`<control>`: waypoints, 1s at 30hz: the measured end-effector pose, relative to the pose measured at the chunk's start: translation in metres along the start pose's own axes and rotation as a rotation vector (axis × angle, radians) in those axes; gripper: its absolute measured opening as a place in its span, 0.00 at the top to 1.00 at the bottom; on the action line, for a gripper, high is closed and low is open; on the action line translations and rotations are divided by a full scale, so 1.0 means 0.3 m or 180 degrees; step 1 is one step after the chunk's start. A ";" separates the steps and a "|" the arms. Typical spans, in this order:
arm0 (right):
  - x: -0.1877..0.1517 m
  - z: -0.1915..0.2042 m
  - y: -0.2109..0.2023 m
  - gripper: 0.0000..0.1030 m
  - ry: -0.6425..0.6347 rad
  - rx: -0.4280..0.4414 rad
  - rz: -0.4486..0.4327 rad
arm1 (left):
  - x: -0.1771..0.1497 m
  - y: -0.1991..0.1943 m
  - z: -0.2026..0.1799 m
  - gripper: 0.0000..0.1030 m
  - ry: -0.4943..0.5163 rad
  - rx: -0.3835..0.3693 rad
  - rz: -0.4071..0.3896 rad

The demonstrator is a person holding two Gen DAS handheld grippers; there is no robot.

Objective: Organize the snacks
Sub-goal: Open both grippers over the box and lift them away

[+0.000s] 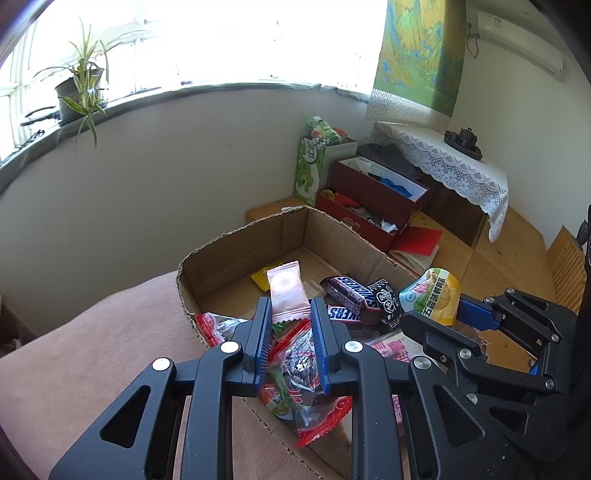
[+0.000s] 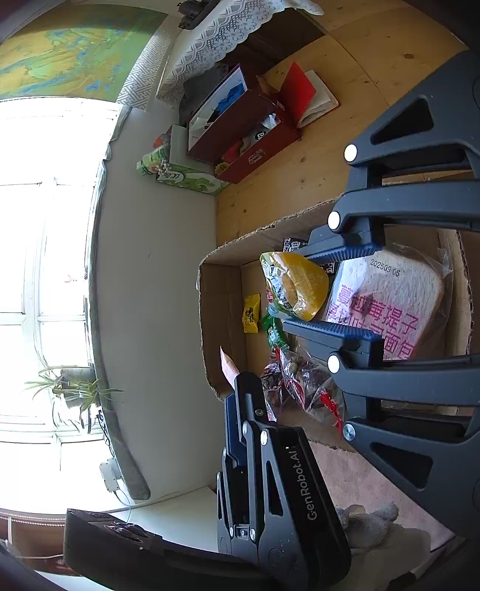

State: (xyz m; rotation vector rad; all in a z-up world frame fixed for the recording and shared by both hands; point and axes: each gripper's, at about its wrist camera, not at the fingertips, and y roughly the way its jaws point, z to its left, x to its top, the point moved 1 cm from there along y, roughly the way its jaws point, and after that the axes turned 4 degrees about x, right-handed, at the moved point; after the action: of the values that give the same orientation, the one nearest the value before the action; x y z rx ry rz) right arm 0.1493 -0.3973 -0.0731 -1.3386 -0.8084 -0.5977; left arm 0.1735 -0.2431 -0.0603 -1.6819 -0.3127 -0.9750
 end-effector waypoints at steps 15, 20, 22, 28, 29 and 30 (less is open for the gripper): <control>-0.007 0.007 -0.002 0.59 -0.0055 -0.0040 0.0003 | 0.000 -0.005 0.005 0.63 -0.0026 0.0036 -0.0016; -0.008 0.007 -0.015 0.41 -0.0099 -0.0093 -0.0045 | 0.000 -0.007 0.007 0.49 -0.0034 0.0061 -0.0020; -0.010 0.008 -0.015 0.36 -0.0116 -0.0114 -0.0036 | 0.000 -0.008 0.005 0.47 -0.0033 0.0074 -0.0018; -0.016 0.013 -0.033 0.27 -0.0120 -0.0149 -0.0062 | -0.002 -0.017 0.006 0.47 -0.0042 0.0121 -0.0034; -0.016 0.015 -0.036 0.27 -0.0116 -0.0158 -0.0059 | -0.004 -0.020 0.006 0.47 -0.0045 0.0120 -0.0034; -0.017 0.017 -0.039 0.27 -0.0117 -0.0162 -0.0056 | -0.007 -0.024 0.006 0.47 -0.0047 0.0124 -0.0036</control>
State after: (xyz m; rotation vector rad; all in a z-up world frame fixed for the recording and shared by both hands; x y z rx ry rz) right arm 0.1362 -0.3944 -0.0698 -1.3936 -0.8404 -0.6127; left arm 0.1683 -0.2384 -0.0569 -1.6543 -0.3491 -0.9594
